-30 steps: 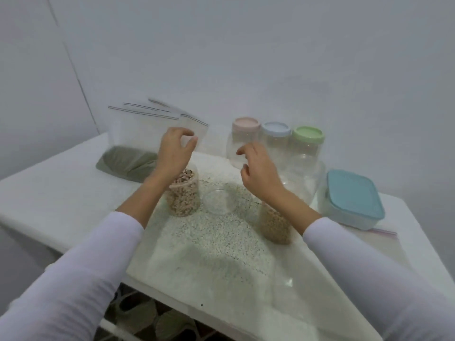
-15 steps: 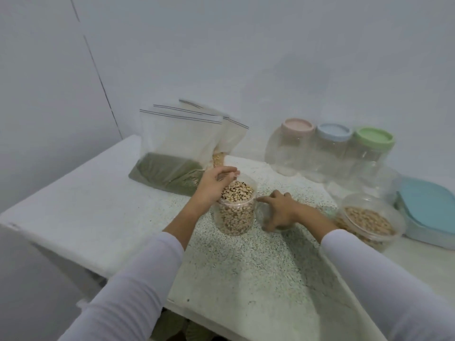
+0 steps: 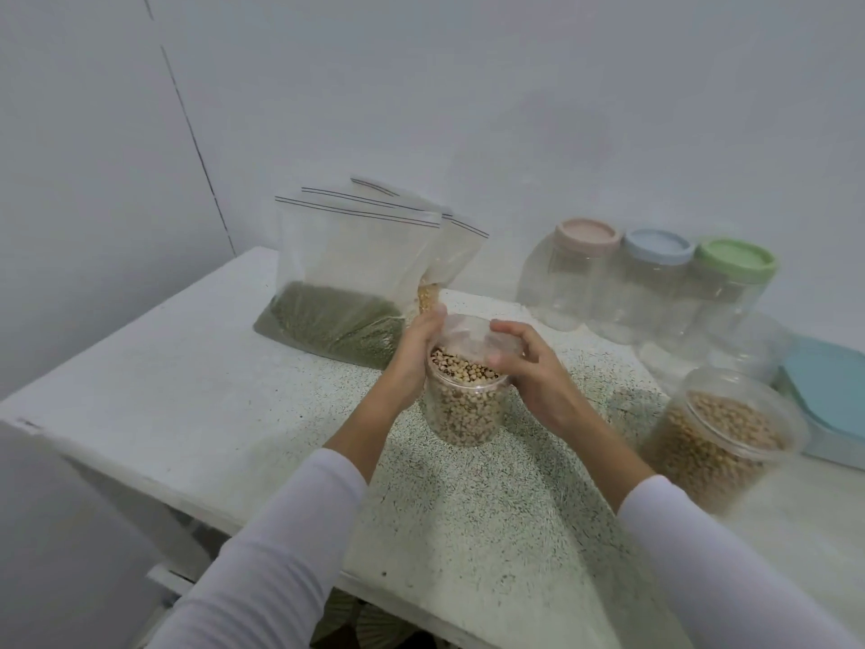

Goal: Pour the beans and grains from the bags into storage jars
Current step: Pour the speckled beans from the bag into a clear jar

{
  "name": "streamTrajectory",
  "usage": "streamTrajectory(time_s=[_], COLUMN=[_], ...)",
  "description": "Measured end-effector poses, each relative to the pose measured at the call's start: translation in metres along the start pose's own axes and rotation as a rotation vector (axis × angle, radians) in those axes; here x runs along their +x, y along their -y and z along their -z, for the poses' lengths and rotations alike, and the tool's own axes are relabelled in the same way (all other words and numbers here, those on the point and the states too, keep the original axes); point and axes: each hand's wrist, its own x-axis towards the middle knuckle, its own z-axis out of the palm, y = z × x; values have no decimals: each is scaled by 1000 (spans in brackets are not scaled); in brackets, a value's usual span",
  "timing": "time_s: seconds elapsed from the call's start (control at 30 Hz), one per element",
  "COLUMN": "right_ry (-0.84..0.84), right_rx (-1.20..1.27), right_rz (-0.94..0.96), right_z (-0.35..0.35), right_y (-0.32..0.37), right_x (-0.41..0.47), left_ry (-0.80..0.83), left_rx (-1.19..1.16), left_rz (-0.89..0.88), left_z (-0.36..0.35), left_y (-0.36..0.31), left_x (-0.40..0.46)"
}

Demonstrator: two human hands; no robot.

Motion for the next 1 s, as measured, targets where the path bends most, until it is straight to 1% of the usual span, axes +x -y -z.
streamTrajectory(time_s=[0.1,0.2,0.33,0.47,0.63,0.77,0.87,0.93,1.0], right_ry=[74,78,70,95,-30,-194,-295,-317,-293], right_rx=[6,-42,-99,-157,-278,-414,-511,-530,-587], right_rz=[31,29,36,51,116,145,174,177,183], right_z=[0,3,6,8,1,-15,-31,-40,-44], right_y=[5,8,13,14,4,1,-2,-7,-12], right_x=[0,0,-1,-2,-10,-14,-20,-26,-32], left_ry=[-15,-1,62,76,23,-66,-110,-157,-186], left_rx=[-75,-103,-151,-149,-149,-169,-195,-212,-249], left_rz=[-18,-32,87,78,61,54,17,2,19], left_z=[6,9,5,9,2,-6,-11,-14,-16], left_y=[7,12,16,19,21,23,27,28,26], left_x=[2,1,-6,-6,-5,-7,-6,-6,-8])
